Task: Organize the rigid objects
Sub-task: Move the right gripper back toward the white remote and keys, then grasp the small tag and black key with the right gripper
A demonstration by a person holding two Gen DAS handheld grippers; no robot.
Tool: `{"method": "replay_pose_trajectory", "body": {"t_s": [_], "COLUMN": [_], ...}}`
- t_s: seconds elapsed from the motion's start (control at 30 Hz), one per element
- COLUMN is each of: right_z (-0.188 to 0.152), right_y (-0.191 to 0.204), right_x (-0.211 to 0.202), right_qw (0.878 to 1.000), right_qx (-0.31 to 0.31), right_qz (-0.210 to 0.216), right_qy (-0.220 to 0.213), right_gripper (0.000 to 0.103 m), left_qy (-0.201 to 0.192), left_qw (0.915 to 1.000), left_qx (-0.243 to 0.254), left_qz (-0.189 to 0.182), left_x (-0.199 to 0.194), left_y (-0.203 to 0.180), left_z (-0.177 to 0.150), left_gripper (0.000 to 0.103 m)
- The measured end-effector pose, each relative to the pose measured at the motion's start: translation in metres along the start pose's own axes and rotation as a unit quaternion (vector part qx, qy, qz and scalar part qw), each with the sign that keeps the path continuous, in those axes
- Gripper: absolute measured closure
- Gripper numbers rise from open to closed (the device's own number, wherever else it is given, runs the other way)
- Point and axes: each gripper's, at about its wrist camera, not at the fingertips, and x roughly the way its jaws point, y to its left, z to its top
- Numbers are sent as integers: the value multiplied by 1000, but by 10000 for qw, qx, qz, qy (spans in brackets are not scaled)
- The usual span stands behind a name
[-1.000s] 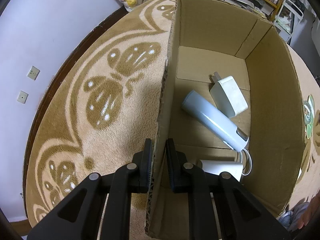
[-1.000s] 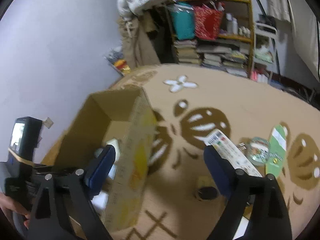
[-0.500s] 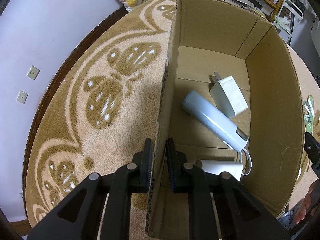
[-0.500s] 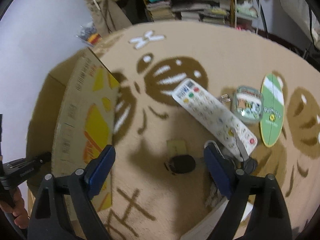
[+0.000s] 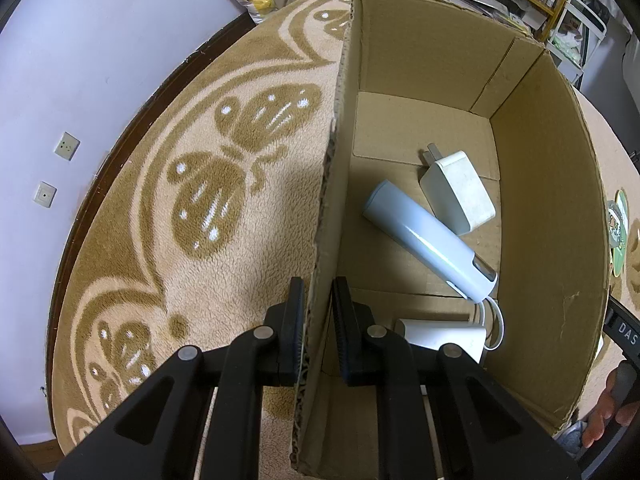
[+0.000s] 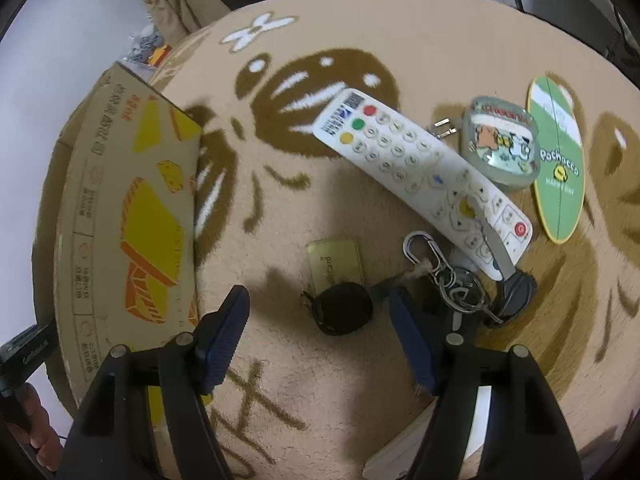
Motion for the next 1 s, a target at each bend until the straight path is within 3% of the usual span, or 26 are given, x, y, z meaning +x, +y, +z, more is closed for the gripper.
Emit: {"method": "replay_pose_trajectory", "body": {"t_s": [0.3, 0.37, 0.43, 0.5, 0.7, 1.0], "right_z": [6, 8, 11, 13, 16, 21], "right_y": [4, 6, 5, 4, -1, 20], "right_x": [11, 13, 15, 14, 2, -29], "right_qw": [9997, 9995, 9988, 9983, 9967, 9920], "right_qx": [1, -47, 11, 59, 248, -76], "right_qz": [41, -92, -317, -374, -90, 105], "right_qy": [-239, -311, -370, -445, -762, -1257], "right_gripper": [27, 39, 62, 70, 71, 72], "left_qy": [5, 9, 10, 9, 10, 13], "left_qw": [10000, 10000, 10000, 10000, 10000, 10000], "left_qx": [14, 6, 8, 7, 9, -1], "left_qz": [16, 8, 12, 14, 13, 7], "left_x": [1, 1, 1, 1, 1, 1], "left_y": [0, 1, 1, 1, 1, 1], "left_z": [-1, -1, -1, -1, -1, -2], "left_gripper": [89, 89, 89, 89, 89, 89]}}
